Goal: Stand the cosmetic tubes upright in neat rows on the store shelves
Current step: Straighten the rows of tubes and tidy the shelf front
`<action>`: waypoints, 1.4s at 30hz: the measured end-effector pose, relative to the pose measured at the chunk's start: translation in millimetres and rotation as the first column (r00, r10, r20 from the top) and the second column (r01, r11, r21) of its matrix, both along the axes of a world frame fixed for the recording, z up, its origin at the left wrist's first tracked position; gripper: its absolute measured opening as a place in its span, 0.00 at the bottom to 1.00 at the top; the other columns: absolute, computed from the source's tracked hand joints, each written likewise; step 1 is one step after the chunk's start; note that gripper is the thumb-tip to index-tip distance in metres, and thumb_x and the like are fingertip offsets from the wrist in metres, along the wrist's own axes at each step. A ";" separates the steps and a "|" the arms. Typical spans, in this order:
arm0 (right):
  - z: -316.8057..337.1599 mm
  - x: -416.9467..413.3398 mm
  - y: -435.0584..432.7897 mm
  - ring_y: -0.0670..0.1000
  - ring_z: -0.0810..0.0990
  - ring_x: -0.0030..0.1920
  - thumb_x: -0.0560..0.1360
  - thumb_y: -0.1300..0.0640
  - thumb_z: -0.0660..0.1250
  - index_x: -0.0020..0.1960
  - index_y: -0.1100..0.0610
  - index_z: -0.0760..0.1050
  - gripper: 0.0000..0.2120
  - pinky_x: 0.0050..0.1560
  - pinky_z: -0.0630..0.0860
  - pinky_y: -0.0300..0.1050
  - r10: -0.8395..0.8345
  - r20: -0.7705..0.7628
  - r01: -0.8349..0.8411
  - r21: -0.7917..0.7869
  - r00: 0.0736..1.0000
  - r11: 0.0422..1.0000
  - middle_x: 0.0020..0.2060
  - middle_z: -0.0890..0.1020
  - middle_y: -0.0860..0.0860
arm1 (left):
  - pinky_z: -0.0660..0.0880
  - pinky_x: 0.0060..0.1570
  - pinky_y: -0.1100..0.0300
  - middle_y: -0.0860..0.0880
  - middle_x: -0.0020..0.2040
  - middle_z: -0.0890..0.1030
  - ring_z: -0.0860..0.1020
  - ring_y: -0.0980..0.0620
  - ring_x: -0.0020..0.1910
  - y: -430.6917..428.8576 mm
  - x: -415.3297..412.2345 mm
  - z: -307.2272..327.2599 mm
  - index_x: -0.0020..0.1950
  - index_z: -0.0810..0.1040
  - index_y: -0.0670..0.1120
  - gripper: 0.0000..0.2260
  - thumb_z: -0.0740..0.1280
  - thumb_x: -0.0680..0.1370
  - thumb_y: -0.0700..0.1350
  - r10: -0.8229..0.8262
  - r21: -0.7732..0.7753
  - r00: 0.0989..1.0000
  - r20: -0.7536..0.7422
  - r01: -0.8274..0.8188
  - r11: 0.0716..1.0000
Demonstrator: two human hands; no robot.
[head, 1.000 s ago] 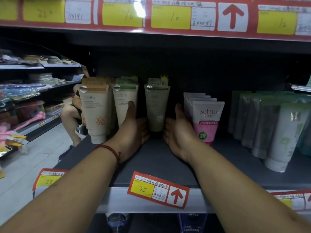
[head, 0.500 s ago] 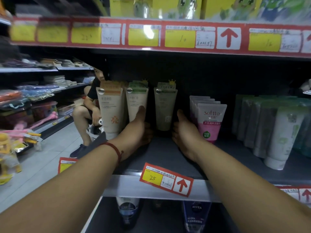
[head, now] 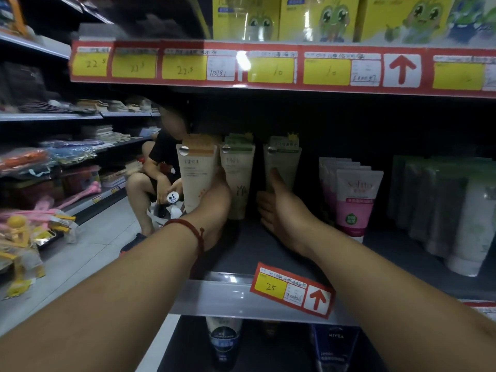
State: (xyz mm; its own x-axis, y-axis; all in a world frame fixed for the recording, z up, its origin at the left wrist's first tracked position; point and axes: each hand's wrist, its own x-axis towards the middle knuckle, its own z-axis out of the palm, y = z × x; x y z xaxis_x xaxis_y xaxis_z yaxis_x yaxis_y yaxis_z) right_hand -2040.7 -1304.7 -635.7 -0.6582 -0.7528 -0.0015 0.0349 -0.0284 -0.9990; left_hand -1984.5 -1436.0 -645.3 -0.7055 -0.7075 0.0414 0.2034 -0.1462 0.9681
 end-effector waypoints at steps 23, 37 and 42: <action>-6.5 -27.9 -45.6 0.50 0.73 0.70 0.77 0.28 0.42 0.75 0.52 0.67 0.39 0.72 0.65 0.48 0.124 -0.009 -0.125 -0.027 0.992 0.992 0.70 0.75 0.54 | 0.71 0.69 0.42 0.50 0.69 0.78 0.76 0.45 0.69 -48.6 -53.4 -33.8 0.71 0.75 0.59 0.40 0.56 0.67 0.81 -0.002 -0.115 0.987 -0.159 -0.016 0.993; 6.2 1.6 -35.3 0.56 0.67 0.73 0.84 0.45 0.33 0.77 0.58 0.60 0.31 0.72 0.65 0.46 0.133 -0.084 -0.136 -0.039 0.988 0.990 0.78 0.59 0.60 | 0.51 0.70 0.28 0.83 0.59 0.68 0.66 0.52 0.77 -91.9 -97.4 -83.2 0.64 0.68 0.80 0.29 0.50 0.66 0.84 -0.091 -0.294 0.995 -0.038 0.076 0.953; 1.5 -9.2 -41.7 0.53 0.74 0.68 0.83 0.38 0.37 0.75 0.52 0.66 0.32 0.62 0.75 0.44 0.078 -0.070 -0.084 -0.082 0.994 0.993 0.75 0.67 0.56 | 0.68 0.69 0.38 0.70 0.68 0.72 0.74 0.53 0.70 -70.2 -76.0 -54.3 0.67 0.74 0.68 0.30 0.54 0.71 0.79 -0.066 -0.271 0.998 0.011 0.066 0.960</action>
State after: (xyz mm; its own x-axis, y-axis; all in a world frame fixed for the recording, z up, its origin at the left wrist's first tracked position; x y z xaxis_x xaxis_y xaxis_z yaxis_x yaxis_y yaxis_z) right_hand -2049.9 -1346.5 -634.2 -0.5916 -0.7993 0.1058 -0.0257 -0.1124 -0.9933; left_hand -2060.5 -1506.3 -699.6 -0.7503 -0.6219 0.2243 0.2006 0.1091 0.9736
